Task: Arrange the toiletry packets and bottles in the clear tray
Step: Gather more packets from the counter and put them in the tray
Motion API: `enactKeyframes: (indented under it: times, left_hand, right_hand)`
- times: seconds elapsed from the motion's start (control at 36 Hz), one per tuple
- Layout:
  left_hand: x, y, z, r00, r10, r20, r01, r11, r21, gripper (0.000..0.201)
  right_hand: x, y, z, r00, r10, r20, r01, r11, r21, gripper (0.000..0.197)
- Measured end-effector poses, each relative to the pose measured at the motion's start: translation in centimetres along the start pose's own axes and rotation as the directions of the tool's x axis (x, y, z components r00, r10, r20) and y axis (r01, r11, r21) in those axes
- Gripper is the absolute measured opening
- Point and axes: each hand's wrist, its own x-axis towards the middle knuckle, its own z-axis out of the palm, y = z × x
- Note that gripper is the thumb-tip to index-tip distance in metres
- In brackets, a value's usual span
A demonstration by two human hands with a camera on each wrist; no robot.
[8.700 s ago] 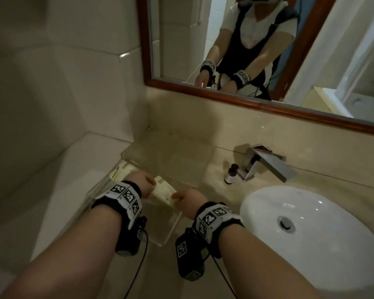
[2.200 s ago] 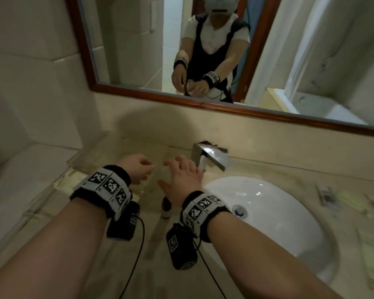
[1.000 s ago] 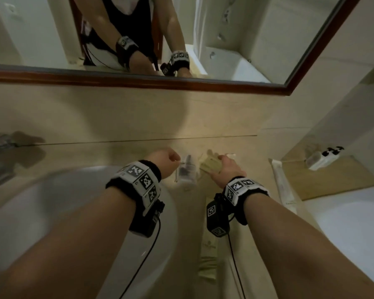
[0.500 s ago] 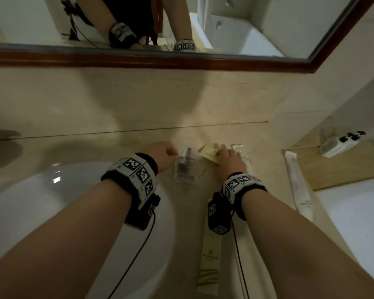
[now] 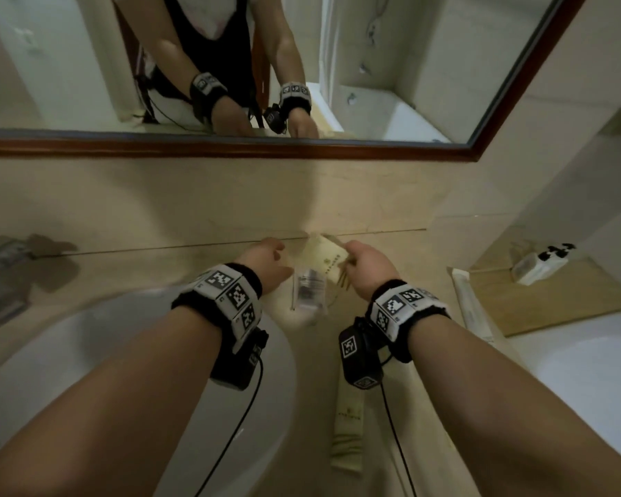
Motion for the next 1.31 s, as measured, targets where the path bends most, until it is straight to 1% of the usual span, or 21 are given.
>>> enactKeyframes:
  times: [0.08, 0.22, 0.31, 0.36, 0.44, 0.5, 0.56, 0.64, 0.72, 0.81, 0.94, 1.06, 1.14, 1.31]
  left_hand:
    - [-1.8, 0.0, -1.0, 0.998, 0.026, -0.057, -0.025, 1.000, 0.019, 0.053]
    - [-5.2, -1.0, -2.7, 0.992, 0.031, -0.126, -0.033, 0.999, -0.012, 0.050]
    - [-7.0, -2.4, -3.8, 0.987, 0.010, -0.162, -0.013, 1.000, -0.019, 0.047]
    - [-8.0, -3.6, -4.4, 0.984, -0.027, -0.175, 0.013, 0.997, -0.080, 0.042]
    - [-9.9, -5.3, -5.5, 0.980, -0.078, -0.184, 0.032, 0.970, -0.239, 0.034]
    - [-10.8, -6.4, -6.2, 0.977, -0.099, -0.188, 0.035, 0.947, -0.319, 0.032]
    - [-11.9, -7.8, -7.1, 0.971, -0.124, -0.205, 0.043, 0.932, -0.360, 0.032]
    - [-13.6, -10.0, -8.8, 0.959, -0.164, -0.232, 0.055, 0.908, -0.415, 0.031]
    - [-15.4, -12.7, -10.6, 0.947, -0.190, -0.260, 0.054, 0.890, -0.453, 0.030]
    - [-17.0, -15.5, -12.4, 0.925, -0.214, -0.313, 0.057, 0.894, -0.444, 0.029]
    - [-19.8, -20.3, -15.9, 0.907, -0.234, -0.350, 0.057, 0.891, -0.450, 0.033]
    - [-22.2, -24.6, -18.9, 0.866, -0.287, -0.409, 0.080, 0.888, -0.452, 0.034]
    - [-23.9, -28.2, -21.3, 0.834, -0.338, -0.435, 0.094, 0.865, -0.492, 0.033]
    - [-27.5, -36.0, -24.9, 0.764, -0.448, -0.465, 0.169, 0.833, -0.526, 0.031]
  right_hand:
    - [-1.3, -2.2, 0.1, 0.998, -0.064, 0.008, 0.064, 0.997, 0.039, 0.036]
    - [-3.6, -5.8, 0.6, 0.985, -0.170, 0.023, 0.170, 0.985, 0.029, 0.037]
    - [-4.7, -7.8, 1.3, 0.981, -0.191, 0.034, 0.190, 0.981, 0.042, 0.037]
    - [-5.6, -9.1, 1.9, 0.978, -0.205, 0.045, 0.201, 0.977, 0.073, 0.037]
    - [-6.9, -11.1, 2.9, 0.969, -0.247, 0.029, 0.241, 0.961, 0.137, 0.034]
    - [-7.7, -12.5, 3.6, 0.958, -0.287, 0.006, 0.280, 0.940, 0.195, 0.032]
    - [-8.5, -14.1, 4.5, 0.943, -0.332, 0.008, 0.322, 0.922, 0.213, 0.036]
    - [-9.7, -16.9, 6.0, 0.925, -0.377, 0.054, 0.367, 0.920, 0.136, 0.052]
    - [-10.7, -19.9, 7.6, 0.891, -0.450, 0.061, 0.452, 0.892, -0.017, 0.061]
    - [-11.6, -23.2, 9.6, 0.863, -0.504, 0.044, 0.505, 0.855, -0.121, 0.059]
    - [-13.6, -29.0, 12.8, 0.845, -0.534, 0.036, 0.535, 0.839, -0.102, 0.053]
    - [-15.0, -33.9, 15.5, 0.812, -0.584, 0.020, 0.583, 0.808, -0.082, 0.055]
    - [-16.3, -37.9, 17.9, 0.782, -0.624, 0.011, 0.624, 0.781, -0.044, 0.055]
    - [-19.0, -45.1, 23.4, 0.749, -0.653, 0.115, 0.655, 0.755, 0.022, 0.051]
